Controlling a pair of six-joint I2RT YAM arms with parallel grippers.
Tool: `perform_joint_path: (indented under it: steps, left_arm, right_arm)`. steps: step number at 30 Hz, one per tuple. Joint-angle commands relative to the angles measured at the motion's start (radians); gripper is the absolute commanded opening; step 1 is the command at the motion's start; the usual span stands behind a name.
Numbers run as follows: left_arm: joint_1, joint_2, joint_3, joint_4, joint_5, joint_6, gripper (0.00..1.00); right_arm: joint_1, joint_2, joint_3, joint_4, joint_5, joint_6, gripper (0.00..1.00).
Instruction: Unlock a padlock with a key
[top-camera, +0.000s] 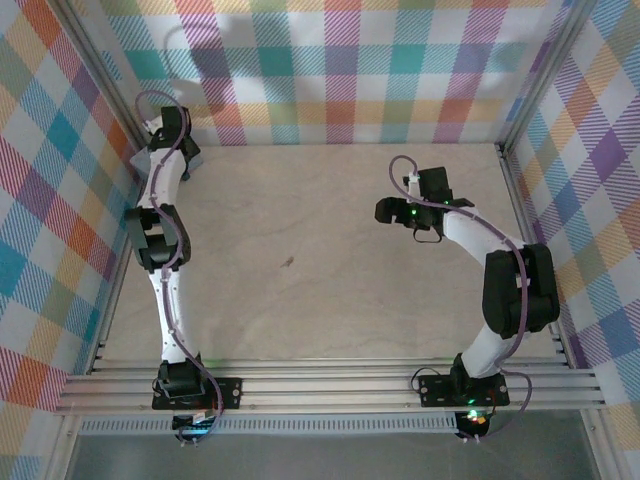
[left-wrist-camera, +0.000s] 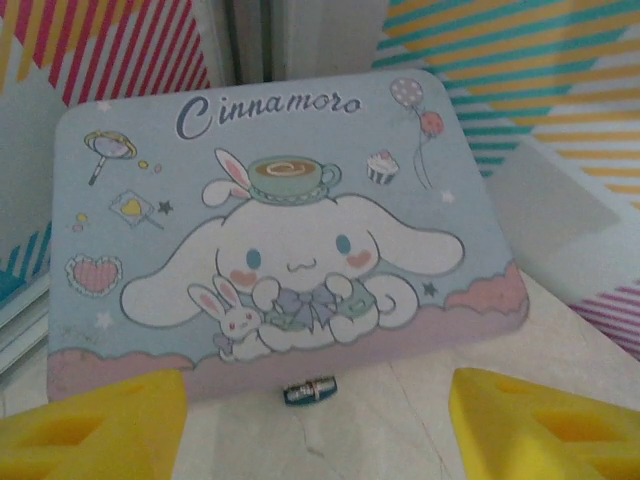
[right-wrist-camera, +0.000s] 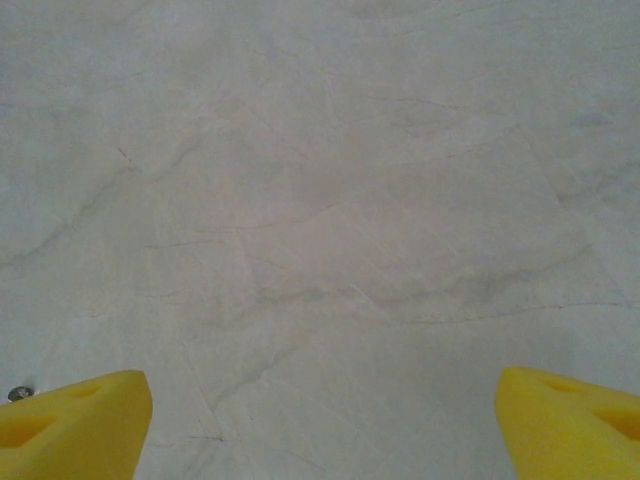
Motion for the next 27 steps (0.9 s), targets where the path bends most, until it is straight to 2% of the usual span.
perform_joint_path:
  steps: [1, 3, 9, 18, 27]
  left_arm:
    - [0.025, 0.028, 0.045, -0.025, -0.091, -0.037, 0.69]
    - [0.028, 0.037, 0.044, -0.026, -0.12, -0.062, 0.68]
    - [0.033, 0.058, 0.042, -0.062, -0.104, -0.104, 0.69]
    - [0.035, 0.056, -0.016, -0.106, -0.004, -0.114, 0.69]
    - [0.035, -0.067, -0.24, -0.063, 0.091, -0.127, 0.67]
  right_arm:
    - [0.006, 0.004, 0.014, -0.027, -0.025, -0.024, 0.88]
    - [0.007, 0.002, 0.011, -0.031, -0.028, -0.027, 0.88]
    - [0.01, 0.001, 0.011, -0.044, -0.035, -0.032, 0.88]
    - [0.014, -0.008, -0.006, -0.045, -0.046, -0.027, 0.88]
    - [0.016, -0.043, -0.034, -0.047, -0.047, -0.026, 0.89]
